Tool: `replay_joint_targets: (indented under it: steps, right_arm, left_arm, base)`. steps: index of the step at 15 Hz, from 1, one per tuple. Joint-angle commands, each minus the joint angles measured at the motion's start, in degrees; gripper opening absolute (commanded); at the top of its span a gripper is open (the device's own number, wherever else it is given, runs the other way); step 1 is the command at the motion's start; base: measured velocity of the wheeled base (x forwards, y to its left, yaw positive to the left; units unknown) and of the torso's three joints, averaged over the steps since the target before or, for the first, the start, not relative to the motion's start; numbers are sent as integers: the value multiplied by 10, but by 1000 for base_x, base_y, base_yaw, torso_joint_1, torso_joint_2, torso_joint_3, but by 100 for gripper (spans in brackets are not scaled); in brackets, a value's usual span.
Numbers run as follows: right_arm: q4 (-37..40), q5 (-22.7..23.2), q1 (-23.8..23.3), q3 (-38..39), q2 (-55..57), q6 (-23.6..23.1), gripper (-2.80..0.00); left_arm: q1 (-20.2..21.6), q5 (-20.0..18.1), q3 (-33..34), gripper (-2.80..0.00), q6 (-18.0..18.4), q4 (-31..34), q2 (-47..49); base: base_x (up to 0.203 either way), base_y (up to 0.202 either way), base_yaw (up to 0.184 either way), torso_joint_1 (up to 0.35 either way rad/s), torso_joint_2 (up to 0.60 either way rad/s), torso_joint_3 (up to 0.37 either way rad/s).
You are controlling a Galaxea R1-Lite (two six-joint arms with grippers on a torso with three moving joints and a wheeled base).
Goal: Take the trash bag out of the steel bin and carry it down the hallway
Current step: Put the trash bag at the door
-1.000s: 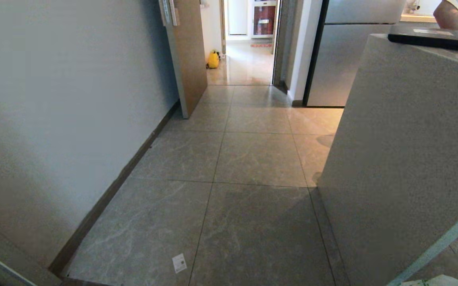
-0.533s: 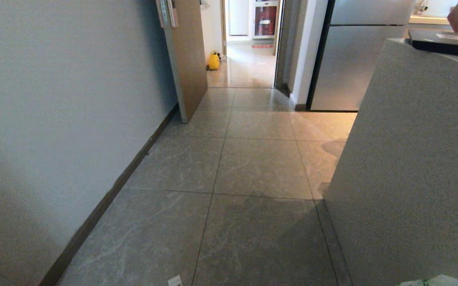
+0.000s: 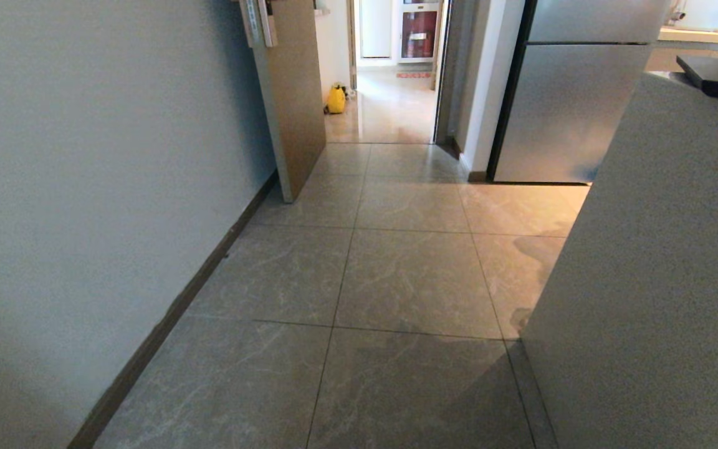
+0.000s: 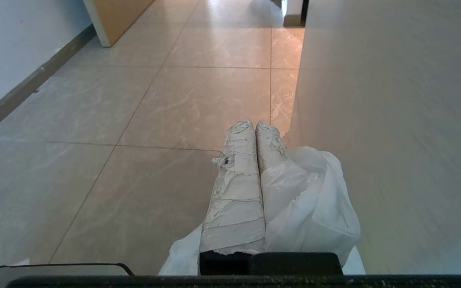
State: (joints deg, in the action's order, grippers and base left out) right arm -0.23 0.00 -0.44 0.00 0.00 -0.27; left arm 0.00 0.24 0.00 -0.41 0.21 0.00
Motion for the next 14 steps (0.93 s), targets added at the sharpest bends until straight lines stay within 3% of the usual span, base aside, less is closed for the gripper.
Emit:
replay_joint_targets:
  steps: [1, 14]
  right_arm:
    - [0, 0, 0, 0, 0, 0, -280]
    - [0, 0, 0, 0, 0, 0, -280]
  left_arm:
    - [0, 0, 0, -280, 0, 1, 0]
    - [0, 0, 0, -280, 0, 1, 0]
  base:
    - [194, 0, 0, 4, 5, 5]
    - [191, 0, 1, 2, 3, 1]
